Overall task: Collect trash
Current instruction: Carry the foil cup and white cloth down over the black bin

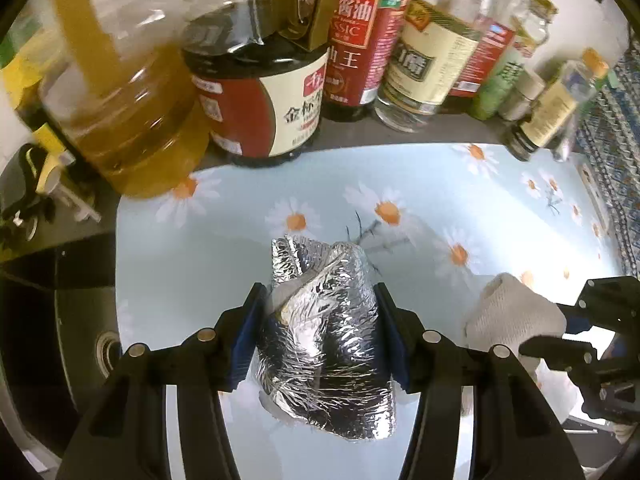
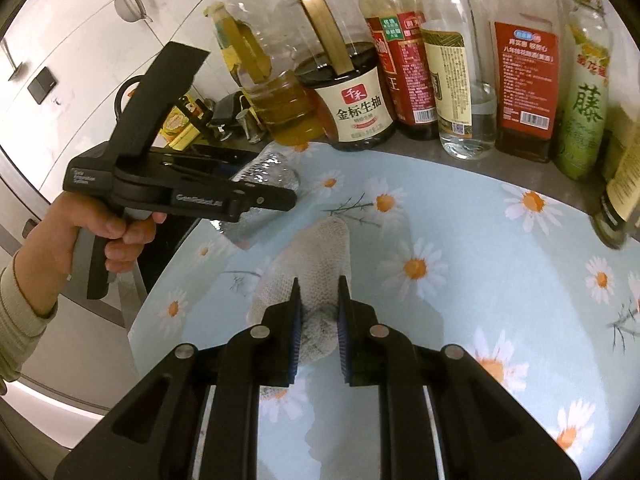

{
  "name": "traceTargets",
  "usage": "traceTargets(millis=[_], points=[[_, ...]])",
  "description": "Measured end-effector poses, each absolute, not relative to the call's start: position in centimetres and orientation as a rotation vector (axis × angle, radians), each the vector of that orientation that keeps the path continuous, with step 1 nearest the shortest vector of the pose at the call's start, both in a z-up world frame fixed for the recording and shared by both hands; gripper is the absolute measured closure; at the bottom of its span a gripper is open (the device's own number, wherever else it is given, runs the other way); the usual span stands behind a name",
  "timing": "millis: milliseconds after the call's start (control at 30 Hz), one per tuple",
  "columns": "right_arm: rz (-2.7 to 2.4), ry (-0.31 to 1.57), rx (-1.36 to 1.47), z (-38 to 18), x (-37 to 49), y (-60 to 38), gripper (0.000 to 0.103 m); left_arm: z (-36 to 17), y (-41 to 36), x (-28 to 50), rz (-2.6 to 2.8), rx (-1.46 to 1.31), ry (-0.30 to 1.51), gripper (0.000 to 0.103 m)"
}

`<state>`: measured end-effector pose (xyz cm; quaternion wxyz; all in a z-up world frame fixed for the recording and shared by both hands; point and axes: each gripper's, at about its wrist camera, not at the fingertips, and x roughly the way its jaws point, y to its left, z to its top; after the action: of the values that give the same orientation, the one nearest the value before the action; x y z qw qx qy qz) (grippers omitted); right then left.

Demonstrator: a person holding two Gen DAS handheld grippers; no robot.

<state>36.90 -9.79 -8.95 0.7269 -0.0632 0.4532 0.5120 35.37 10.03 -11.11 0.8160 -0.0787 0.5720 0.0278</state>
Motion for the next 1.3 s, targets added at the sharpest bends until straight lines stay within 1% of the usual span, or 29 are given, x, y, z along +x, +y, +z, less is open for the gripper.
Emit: traceTargets(millis=[567,900,1300], points=[[1.048,0.968,-0.162,-7.5,26.8,-11.6,0.086,-8.9,7.2,22.2,0.013,-0.196,1.159,0.051],[1.067,0.961,-0.2,-7.7,20.5,-11.5,0.086,-9.1,6.3,14.7,0.021,-0.23,1.148,0.051],[1.1,0.982,-0.246,-8.5,13.3,-11.4,0.086,-11.1,5.6,6.3,0.041,-0.306,1.159,0.051]])
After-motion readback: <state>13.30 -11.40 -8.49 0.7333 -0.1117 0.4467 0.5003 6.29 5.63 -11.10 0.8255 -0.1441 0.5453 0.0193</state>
